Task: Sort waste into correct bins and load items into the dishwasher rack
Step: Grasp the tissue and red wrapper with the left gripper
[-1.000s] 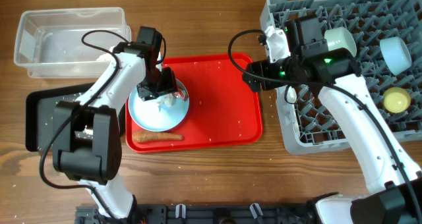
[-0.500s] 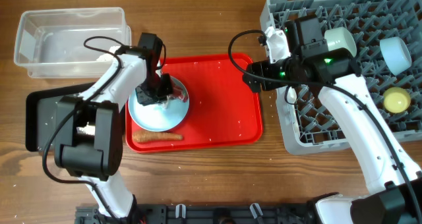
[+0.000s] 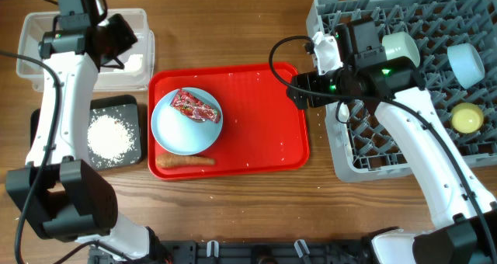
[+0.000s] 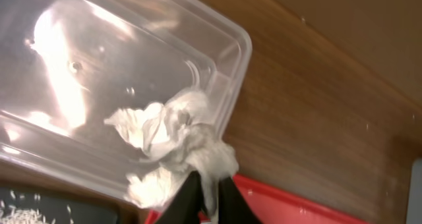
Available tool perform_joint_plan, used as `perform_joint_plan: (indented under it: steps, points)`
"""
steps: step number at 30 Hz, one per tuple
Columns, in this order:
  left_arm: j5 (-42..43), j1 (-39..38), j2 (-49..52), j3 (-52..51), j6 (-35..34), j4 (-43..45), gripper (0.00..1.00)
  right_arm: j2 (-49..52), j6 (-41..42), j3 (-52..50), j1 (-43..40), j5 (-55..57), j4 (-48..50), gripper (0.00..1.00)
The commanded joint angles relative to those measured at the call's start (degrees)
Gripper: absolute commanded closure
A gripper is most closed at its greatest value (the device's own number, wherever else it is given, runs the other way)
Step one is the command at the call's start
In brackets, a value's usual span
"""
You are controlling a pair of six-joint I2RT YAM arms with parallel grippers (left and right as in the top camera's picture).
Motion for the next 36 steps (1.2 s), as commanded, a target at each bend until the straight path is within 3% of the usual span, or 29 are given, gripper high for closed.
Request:
perform_joint_plan:
  steps: [1,2,3,7,11,15,18,29,33,36]
  points:
    - [-2.6,0.9,2.8,0.0,0.5,2.1,0.55,0.8,0.4,-0.3,0.2,1.0,0.0,0.14]
    - [-2.8,0.9,3.1,0.0,0.5,2.3,0.41,0.8,0.4,-0.3,0.2,1.0,0.0,0.14]
    - [-2.8,0.9,3.3,0.0,0.5,2.6,0.33,0.8,0.4,-0.3,0.2,1.0,0.0,0.14]
    - [-2.3,0.9,1.9,0.1,0.5,3.3,0.41,0.8,0.4,-0.3,0.2,1.0,0.0,0.14]
    - [6.5,0.1,0.2,0.1,0.4,-3.8,0.46,0.8,0.4,-0.3,0.2,1.0,0.2,0.14]
    - [9.8,-3.6,0.5,-0.5,-0.2,-14.9,0.43,0.8,0.4,-0.3,0.2,1.0,0.4,0.14]
    - [9.7,-7.4,1.1,-2.2,-0.2,-18.0,0.41,0.8,0.4,-0.3,0.2,0.9,0.3,0.14]
    - [1.5,-16.1,2.8,-16.2,-24.4,-8.3,0.36,0.8,0.4,-0.3,0.2,0.9,-0.3,0.14]
    - [-0.8,-16.6,4.4,-17.4,-26.9,-5.0,0.34,0.8,0.4,-0.3,0.2,0.9,-0.3,0.14]
    - [-1.0,-16.9,5.7,-17.4,-26.9,-4.1,0.25,0.8,0.4,-0.3,0.2,0.9,-0.3,0.14]
